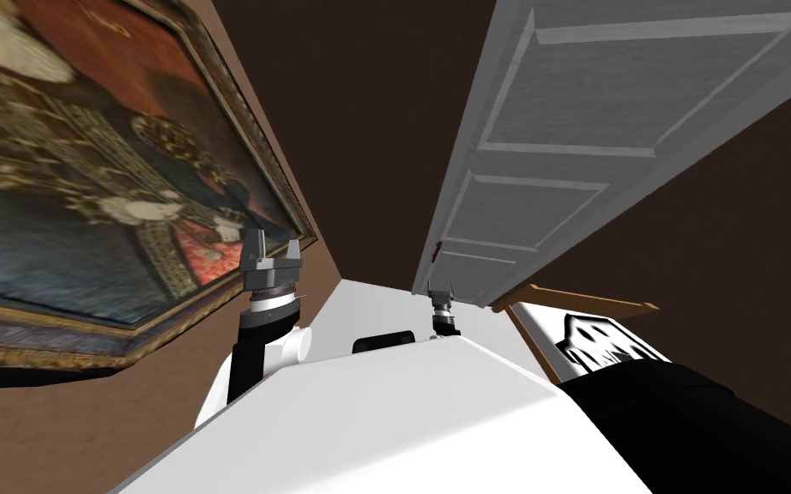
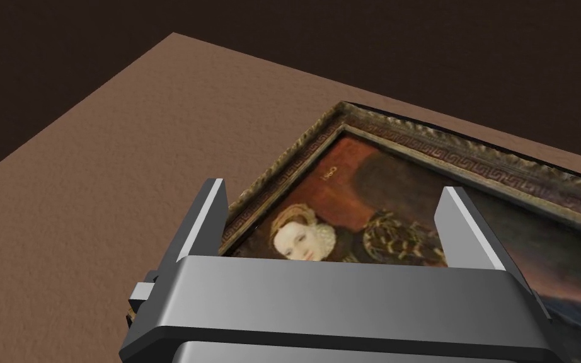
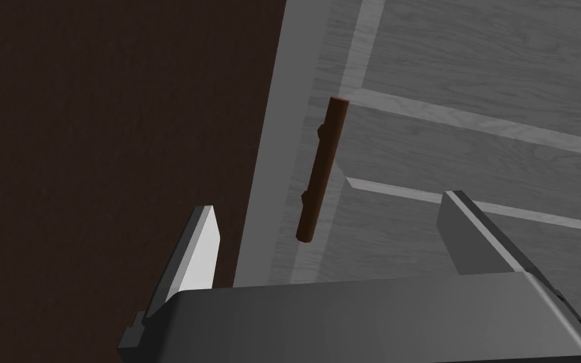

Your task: Pull the door open

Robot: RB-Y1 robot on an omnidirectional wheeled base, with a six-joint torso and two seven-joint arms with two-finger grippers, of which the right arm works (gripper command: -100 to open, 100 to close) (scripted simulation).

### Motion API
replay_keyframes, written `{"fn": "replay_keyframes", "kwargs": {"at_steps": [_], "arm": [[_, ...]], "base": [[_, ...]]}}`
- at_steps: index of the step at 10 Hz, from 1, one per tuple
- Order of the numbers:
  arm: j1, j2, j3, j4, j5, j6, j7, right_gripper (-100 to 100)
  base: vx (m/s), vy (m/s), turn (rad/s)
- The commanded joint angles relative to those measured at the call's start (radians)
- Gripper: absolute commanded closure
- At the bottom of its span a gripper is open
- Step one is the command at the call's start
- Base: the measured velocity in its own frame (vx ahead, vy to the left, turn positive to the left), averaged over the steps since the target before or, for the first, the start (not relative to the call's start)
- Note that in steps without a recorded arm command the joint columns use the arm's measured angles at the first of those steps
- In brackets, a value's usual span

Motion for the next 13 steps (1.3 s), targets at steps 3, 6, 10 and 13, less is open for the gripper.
{"fn": "replay_keyframes", "kwargs": {"at_steps": [3,6,10,13], "arm": [[0.001,-0.018,0.021,0.061,-0.064,-0.044,-0.064,-100],[-0.002,-0.034,0.039,0.120,-0.122,-0.081,-0.120,-100],[-0.007,-0.055,0.063,0.201,-0.200,-0.131,-0.195,-100],[-0.011,-0.072,0.083,0.265,-0.263,-0.171,-0.255,-100]], "base": [[0.095,-0.076,0.118],[0.102,-0.083,0.149],[0.100,-0.089,0.136],[0.133,-0.138,0.153]]}}
